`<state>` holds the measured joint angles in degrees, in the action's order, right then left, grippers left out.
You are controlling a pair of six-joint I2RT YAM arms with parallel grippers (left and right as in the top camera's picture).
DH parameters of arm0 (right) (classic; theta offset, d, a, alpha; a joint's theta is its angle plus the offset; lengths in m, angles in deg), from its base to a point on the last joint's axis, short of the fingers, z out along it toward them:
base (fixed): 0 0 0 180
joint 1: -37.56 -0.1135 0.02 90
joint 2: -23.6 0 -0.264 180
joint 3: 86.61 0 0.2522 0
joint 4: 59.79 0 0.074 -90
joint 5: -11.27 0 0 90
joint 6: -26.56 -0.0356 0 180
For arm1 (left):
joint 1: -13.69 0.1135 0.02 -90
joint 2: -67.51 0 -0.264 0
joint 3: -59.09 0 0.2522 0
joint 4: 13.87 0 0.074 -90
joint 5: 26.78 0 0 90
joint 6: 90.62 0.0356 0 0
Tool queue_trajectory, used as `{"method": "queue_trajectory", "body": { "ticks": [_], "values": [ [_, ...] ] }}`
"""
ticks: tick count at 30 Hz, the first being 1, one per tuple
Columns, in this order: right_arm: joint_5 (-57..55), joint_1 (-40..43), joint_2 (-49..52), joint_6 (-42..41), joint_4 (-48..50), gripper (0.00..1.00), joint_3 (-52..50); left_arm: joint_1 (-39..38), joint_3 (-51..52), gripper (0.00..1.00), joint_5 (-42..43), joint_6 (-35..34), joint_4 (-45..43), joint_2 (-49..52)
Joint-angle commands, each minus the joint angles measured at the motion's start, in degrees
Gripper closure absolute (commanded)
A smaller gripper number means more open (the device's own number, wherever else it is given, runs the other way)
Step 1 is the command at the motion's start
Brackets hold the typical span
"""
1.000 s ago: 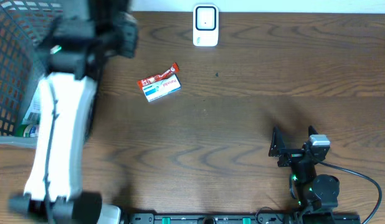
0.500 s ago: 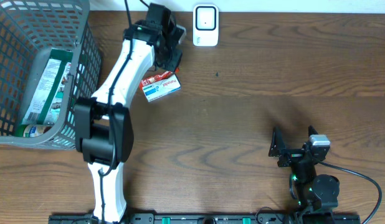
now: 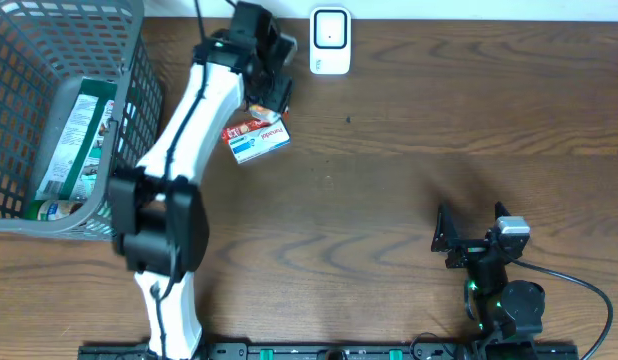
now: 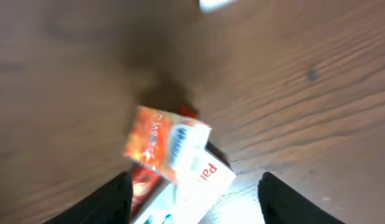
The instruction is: Scan the item barcode
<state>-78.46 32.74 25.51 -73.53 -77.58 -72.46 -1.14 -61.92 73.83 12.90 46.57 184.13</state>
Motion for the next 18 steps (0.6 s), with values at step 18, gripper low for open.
{"method": "queue_trajectory", "body": {
  "ticks": [18],
  "values": [
    [0.2, 0.2, -0.1, -0.6, -0.3, 0.01, -0.1, 27.8, -3.2, 0.13, -18.7, 10.6, 0.8, -42.7]
  ]
}}
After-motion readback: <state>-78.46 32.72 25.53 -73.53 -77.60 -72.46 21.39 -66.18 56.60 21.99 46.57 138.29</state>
